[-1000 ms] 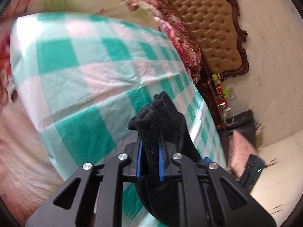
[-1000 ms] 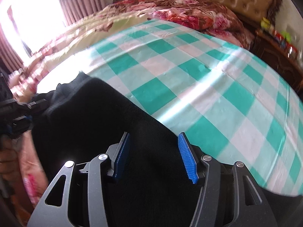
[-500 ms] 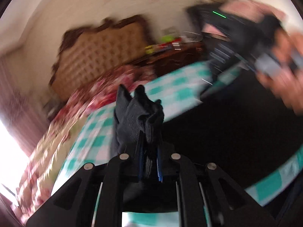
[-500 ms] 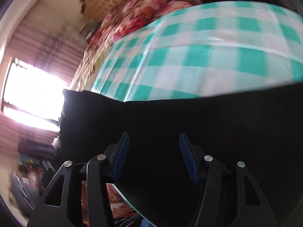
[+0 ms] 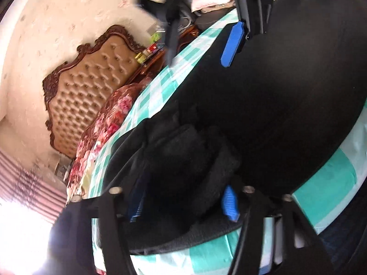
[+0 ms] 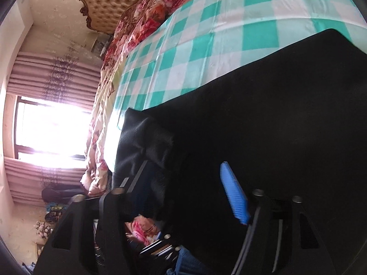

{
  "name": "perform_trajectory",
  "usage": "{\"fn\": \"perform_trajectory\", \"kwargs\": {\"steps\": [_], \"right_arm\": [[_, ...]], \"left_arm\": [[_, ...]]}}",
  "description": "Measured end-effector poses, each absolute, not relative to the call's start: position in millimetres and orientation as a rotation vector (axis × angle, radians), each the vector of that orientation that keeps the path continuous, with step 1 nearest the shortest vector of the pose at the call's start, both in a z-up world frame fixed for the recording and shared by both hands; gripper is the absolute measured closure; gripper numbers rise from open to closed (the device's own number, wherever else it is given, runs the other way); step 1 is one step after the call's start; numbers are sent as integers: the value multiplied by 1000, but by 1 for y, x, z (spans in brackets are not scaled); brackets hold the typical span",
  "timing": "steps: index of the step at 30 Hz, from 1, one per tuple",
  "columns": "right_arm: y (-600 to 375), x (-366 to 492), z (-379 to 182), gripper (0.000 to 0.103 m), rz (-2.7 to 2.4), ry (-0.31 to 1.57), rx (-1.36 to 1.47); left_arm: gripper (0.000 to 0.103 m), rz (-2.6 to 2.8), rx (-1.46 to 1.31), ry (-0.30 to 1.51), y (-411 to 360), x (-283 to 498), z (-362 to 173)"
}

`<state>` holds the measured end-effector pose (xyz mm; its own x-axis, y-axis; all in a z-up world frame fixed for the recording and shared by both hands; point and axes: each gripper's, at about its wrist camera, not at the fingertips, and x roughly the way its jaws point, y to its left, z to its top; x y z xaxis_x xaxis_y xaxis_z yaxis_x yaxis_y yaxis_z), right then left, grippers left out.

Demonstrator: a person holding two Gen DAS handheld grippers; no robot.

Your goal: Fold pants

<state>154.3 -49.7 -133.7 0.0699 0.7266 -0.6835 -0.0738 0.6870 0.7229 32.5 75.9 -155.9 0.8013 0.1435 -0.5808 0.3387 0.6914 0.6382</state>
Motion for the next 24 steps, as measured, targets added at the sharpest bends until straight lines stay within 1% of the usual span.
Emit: {"fn": "perform_trajectory", "kwargs": {"steps": [2, 3, 8, 15, 16, 17, 18, 19, 21, 22, 24], "right_arm": [[-45, 153, -134, 24, 673, 1401, 596], [-43, 152, -135, 23, 683, 1414, 604], [-23, 153, -144, 20, 742, 1482, 673], [29, 175, -154, 19, 823, 1499, 694], [36, 178, -156, 26, 814, 1505, 673], [41, 181, -156, 37, 801, 1500, 655], [44, 183, -154, 62, 793, 1491, 626], [43, 185, -150, 70, 783, 1472, 590], [35, 183, -130, 77, 790, 1401, 533], [28, 182, -121, 79, 785, 1368, 502], [7, 175, -104, 80, 752, 1305, 439]], "left_arm": [[86, -136, 771, 658, 80, 38, -155], [88, -137, 741, 653, 80, 38, -150], [89, -114, 602, 605, 96, 35, -119], [89, -120, 601, 601, 90, 29, -116], [90, -120, 601, 598, 88, 29, -115], [90, -119, 605, 591, 85, 26, -114], [90, -117, 612, 583, 82, 25, -113], [90, -112, 623, 571, 78, 24, -112], [90, -119, 624, 544, 71, 22, -106], [90, -134, 625, 521, 64, 22, -102], [90, -179, 646, 487, 45, 18, -98]]}}
